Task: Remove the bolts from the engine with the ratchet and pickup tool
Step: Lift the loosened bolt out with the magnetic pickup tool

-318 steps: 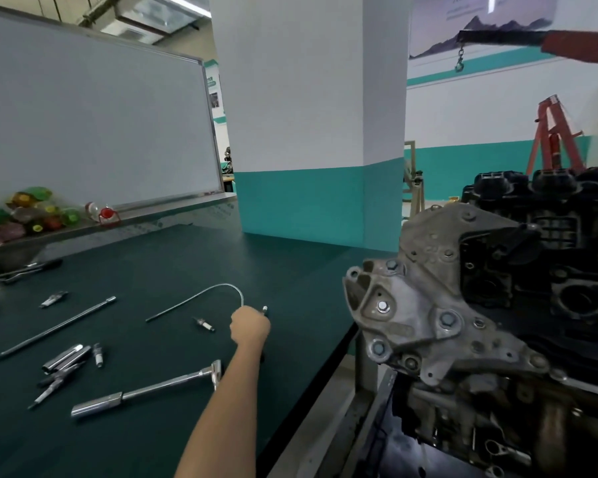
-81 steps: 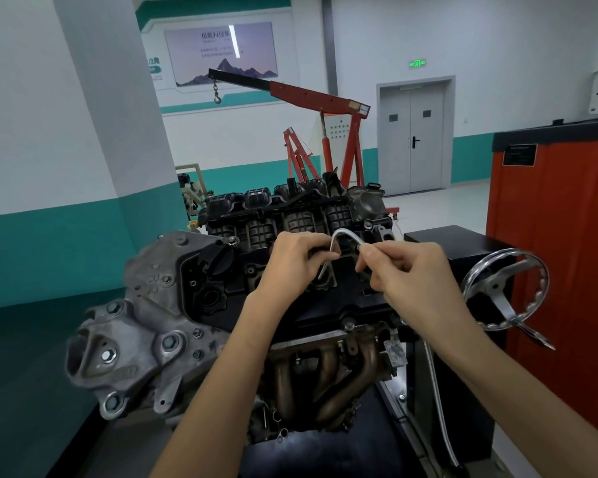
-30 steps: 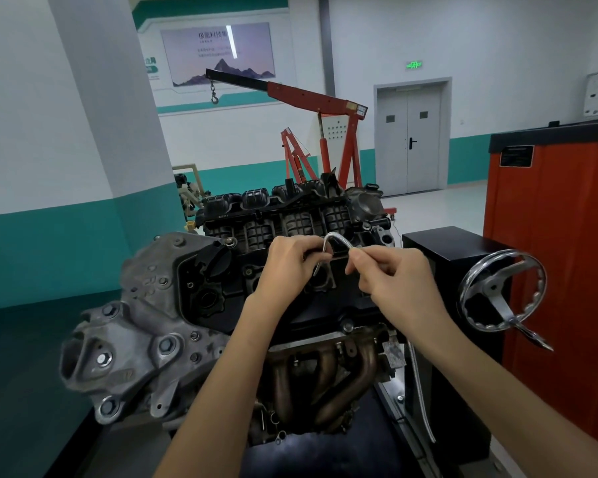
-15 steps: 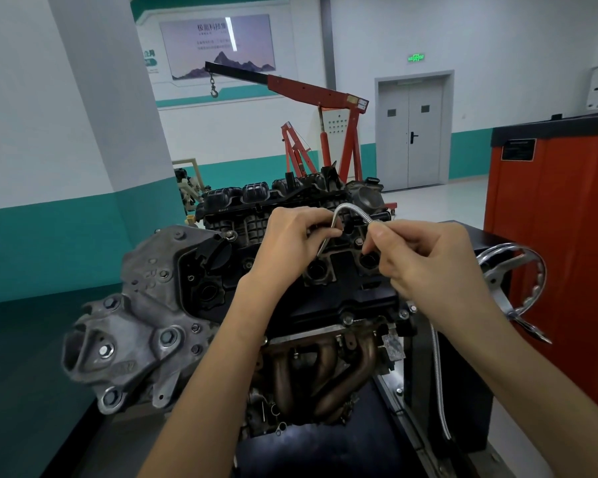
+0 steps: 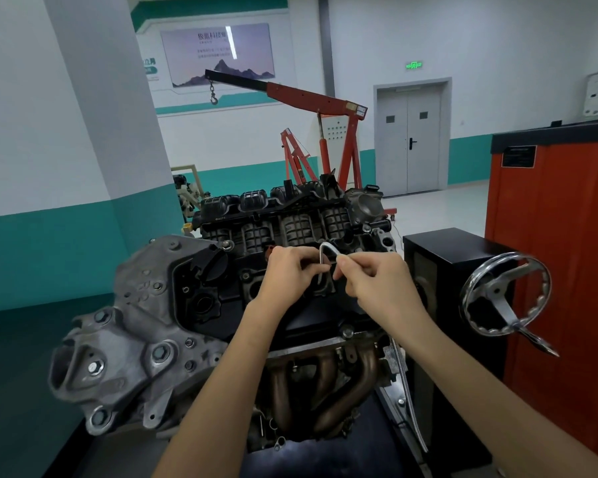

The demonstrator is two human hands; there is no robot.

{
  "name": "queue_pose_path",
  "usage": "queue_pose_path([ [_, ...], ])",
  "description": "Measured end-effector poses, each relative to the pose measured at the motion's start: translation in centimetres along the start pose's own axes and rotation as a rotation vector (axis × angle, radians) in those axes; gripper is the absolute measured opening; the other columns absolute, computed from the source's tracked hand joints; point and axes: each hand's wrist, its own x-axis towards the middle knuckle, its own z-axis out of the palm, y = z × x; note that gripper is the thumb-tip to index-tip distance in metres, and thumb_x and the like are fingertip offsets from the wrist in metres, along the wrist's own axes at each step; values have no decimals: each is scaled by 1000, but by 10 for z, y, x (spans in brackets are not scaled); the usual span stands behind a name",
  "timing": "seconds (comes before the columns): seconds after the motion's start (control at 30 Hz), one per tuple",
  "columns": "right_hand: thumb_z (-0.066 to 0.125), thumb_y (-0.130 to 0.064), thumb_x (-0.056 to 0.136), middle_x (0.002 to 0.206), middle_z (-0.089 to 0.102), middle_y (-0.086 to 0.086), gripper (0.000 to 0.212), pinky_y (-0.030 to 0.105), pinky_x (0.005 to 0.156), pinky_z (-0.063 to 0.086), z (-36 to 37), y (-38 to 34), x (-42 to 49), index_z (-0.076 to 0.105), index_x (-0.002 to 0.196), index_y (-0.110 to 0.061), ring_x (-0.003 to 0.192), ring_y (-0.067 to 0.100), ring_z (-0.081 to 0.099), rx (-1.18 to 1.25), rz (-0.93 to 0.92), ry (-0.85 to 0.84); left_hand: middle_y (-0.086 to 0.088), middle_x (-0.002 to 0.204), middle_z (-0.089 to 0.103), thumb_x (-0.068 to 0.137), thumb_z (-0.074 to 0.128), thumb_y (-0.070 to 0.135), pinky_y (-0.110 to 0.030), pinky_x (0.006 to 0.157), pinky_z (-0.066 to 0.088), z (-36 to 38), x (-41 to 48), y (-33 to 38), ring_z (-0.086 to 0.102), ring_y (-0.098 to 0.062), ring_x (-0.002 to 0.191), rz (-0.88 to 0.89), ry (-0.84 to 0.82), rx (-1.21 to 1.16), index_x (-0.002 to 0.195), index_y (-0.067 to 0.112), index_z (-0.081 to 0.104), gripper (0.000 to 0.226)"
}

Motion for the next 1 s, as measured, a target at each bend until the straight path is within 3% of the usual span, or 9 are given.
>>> queue_pose_path([
  [0.27, 55, -17, 93, 39, 45, -11, 29, 11, 46, 30, 10, 12, -20, 66, 68, -10, 38, 5, 41, 17, -91, 40, -3, 75, 73, 83, 73, 12, -27, 75, 51, -1, -5, -2, 67, -17, 72, 67, -5, 30, 87, 10, 77, 6],
  [0.47, 55, -17, 93, 38, 45, -10, 31, 12, 46, 32, 5, 10, -16, 65, 65, -10, 38, 4, 41, 18, -73, 35, 9, 67, 63, 83, 72, 9, -5, 66, 36, -1, -3, 5, 56, -5, 63, 96, -11, 59, 80, 8, 75, 4],
  [0.7, 54, -15, 93, 42, 47, -10, 30, 13, 45, 32, -1, 10, -25, 65, 65, -16, 39, 4, 41, 35, -118, 59, 16, 59, 52, 84, 73, 11, -3, 62, 34, -6, -6, 9, 49, 7, 52, 150, 15, 102, 78, 9, 73, 6],
  [0.87, 53, -14, 94, 39, 43, -10, 31, 14, 43, 28, -9, 4, -26, 63, 65, -13, 36, 5, 35, 112, -102, 55, 15, 61, 53, 84, 73, 13, -2, 64, 33, -12, -4, 15, 49, 10, 54, 166, 28, 104, 81, 8, 74, 6],
  [1.0, 53, -17, 94, 40, 41, -9, 31, 11, 43, 27, -18, -3, -31, 63, 65, -15, 37, 4, 34, 151, -125, 64, 5, 72, 71, 83, 74, 14, -7, 68, 41, -18, -6, 24, 58, -1, 63, 217, 60, 89, 86, 10, 76, 5],
])
